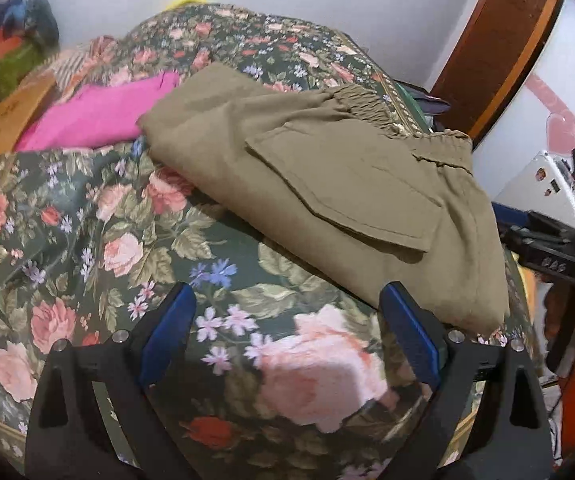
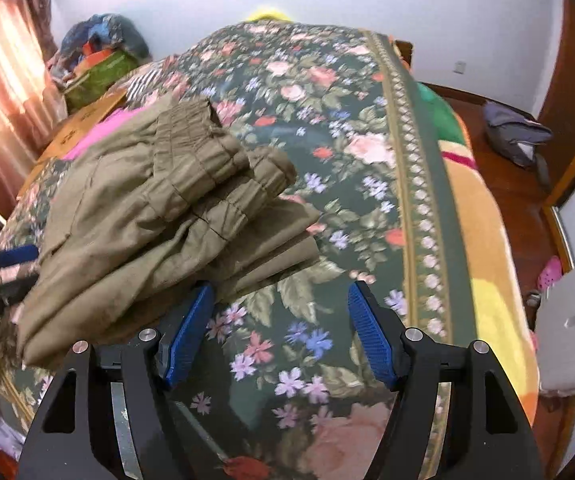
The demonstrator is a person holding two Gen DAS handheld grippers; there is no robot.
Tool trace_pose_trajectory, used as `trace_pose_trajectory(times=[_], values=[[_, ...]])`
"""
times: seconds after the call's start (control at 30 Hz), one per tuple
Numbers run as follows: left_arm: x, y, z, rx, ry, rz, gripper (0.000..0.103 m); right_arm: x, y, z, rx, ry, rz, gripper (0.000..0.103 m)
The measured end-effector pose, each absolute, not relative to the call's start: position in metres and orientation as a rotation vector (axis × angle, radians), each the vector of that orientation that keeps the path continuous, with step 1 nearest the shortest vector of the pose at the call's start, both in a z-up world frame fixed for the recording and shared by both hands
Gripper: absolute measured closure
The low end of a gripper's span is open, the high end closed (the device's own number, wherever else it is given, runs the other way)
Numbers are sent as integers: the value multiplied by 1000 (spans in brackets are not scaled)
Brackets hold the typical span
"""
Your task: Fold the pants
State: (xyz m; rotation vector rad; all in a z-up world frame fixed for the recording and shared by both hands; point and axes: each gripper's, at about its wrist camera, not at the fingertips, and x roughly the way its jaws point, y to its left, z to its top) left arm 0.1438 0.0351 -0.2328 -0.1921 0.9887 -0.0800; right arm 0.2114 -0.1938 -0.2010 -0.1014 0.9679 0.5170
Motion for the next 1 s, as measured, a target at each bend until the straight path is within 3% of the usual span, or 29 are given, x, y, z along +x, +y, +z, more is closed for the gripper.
trace_pose_trajectory(times=[0.43,0.7,1.0], values=[[158,101,-192,-153,836,78,8,173,-189,-150,5,851,558,36],[215,151,-210,-113,854,170,8,167,-146,-164,16,918,634,35],[270,172,-256,-249,1009,29,25,172,-134,-182,-11,997,637,35]])
